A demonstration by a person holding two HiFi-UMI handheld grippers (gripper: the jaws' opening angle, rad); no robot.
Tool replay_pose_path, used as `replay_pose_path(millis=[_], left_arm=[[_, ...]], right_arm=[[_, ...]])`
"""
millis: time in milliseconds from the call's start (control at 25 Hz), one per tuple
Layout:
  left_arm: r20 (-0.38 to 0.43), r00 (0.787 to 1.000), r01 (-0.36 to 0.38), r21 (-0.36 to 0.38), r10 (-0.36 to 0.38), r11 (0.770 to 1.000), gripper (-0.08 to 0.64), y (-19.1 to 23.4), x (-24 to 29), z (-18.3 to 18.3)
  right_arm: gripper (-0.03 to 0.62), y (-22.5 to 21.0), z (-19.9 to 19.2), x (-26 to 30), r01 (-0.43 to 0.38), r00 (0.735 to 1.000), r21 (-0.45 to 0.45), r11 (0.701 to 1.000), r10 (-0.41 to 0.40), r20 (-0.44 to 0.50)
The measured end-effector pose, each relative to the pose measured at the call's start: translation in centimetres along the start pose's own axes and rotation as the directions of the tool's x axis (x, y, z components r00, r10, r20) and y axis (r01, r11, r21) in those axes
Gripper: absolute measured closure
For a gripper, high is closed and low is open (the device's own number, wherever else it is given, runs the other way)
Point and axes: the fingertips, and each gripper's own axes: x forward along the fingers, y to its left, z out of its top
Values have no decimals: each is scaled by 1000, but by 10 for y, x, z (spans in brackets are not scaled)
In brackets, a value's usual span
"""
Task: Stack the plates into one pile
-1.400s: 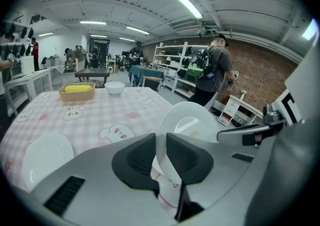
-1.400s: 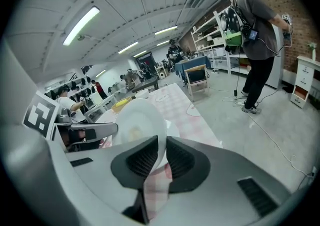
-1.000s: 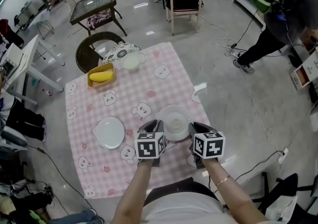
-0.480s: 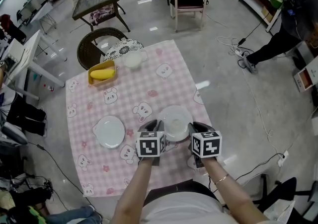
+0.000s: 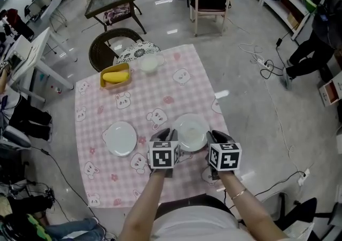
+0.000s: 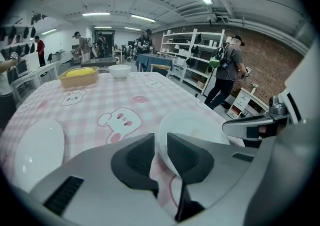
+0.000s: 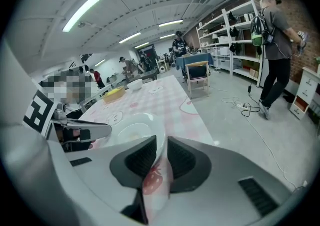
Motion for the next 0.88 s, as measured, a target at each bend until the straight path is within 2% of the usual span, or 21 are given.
replay_pose_path(millis=[240, 320, 400, 520, 680, 880], left_arm=[[80, 995, -58, -71, 64, 996, 468, 22, -34, 6], [104, 990, -84, -87, 93, 993, 447, 32, -48, 4], [138, 980, -128, -118, 144, 985, 445, 49, -65, 3], [182, 954, -203, -192, 238, 960, 442, 82, -96, -3], [211, 909, -297, -279, 360, 913, 430, 119, -136, -16], [202, 871, -365, -342, 447, 866, 416, 177, -170, -36]], right_arm=[[533, 19, 28, -19, -23, 996, -44, 999, 26, 86], [538, 32, 35, -27, -25, 993, -80, 996, 34, 112], [538, 54, 44, -31, -59, 988, -130, 990, 77, 135], [540, 99, 54, -32, -156, 971, -191, 969, 186, 150], [540, 155, 57, -33, -278, 940, -254, 926, 317, 126], [538, 218, 50, -20, -362, 913, -281, 889, 399, 84]])
